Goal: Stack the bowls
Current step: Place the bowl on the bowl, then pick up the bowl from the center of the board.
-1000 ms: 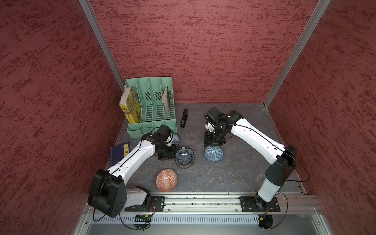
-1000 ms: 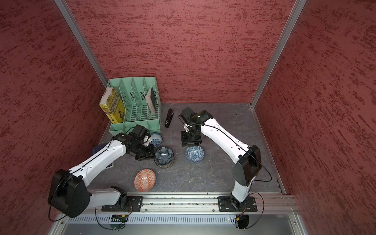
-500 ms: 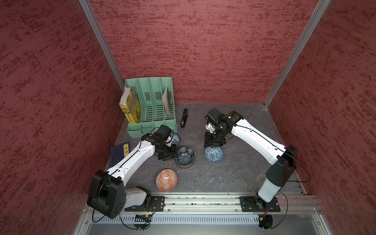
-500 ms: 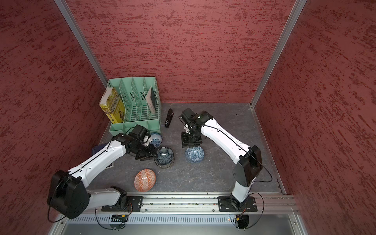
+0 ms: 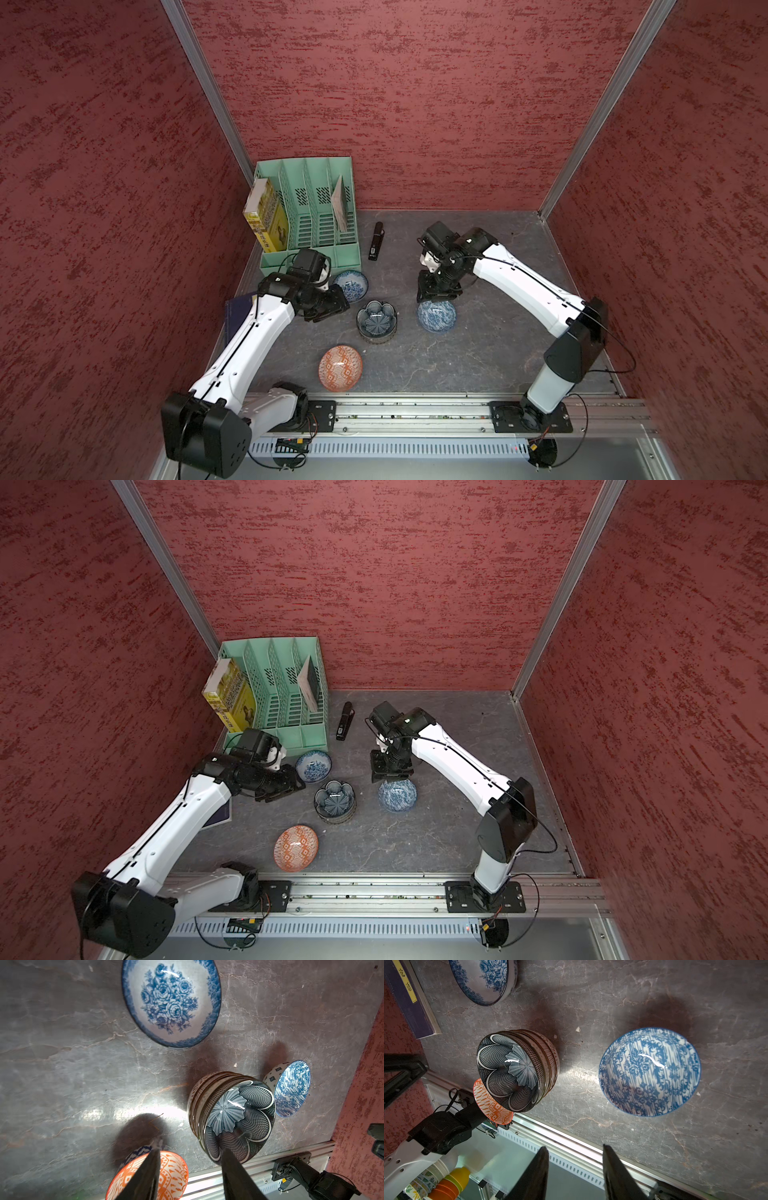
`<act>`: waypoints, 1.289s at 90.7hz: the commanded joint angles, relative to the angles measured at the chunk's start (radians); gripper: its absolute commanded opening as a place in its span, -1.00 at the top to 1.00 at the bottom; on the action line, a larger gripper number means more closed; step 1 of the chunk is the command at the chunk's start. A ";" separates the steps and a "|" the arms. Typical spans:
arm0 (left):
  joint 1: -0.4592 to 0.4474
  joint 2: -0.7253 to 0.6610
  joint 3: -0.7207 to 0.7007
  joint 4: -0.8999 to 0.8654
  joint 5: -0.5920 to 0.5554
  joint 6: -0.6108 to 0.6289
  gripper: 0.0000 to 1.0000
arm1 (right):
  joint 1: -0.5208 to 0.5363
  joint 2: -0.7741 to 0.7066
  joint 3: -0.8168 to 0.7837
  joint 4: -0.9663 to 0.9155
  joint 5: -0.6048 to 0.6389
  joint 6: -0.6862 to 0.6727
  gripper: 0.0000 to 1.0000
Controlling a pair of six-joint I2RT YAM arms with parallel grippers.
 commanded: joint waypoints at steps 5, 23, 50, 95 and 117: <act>0.008 -0.055 -0.019 -0.113 0.006 0.001 -0.02 | -0.002 -0.030 -0.014 0.031 0.064 -0.029 0.07; 0.002 -0.095 -0.102 -0.170 0.008 -0.073 -0.02 | -0.002 -0.049 -0.048 0.066 0.045 -0.040 0.04; -0.081 -0.151 -0.228 -0.167 -0.077 -0.262 0.02 | -0.002 -0.094 -0.102 0.099 0.000 -0.072 0.03; -0.238 -0.191 -0.346 -0.210 -0.220 -0.537 0.09 | -0.002 -0.178 -0.198 0.119 -0.046 -0.103 0.03; -0.261 -0.147 -0.369 -0.189 -0.226 -0.564 0.13 | -0.002 -0.209 -0.230 0.134 -0.050 -0.100 0.02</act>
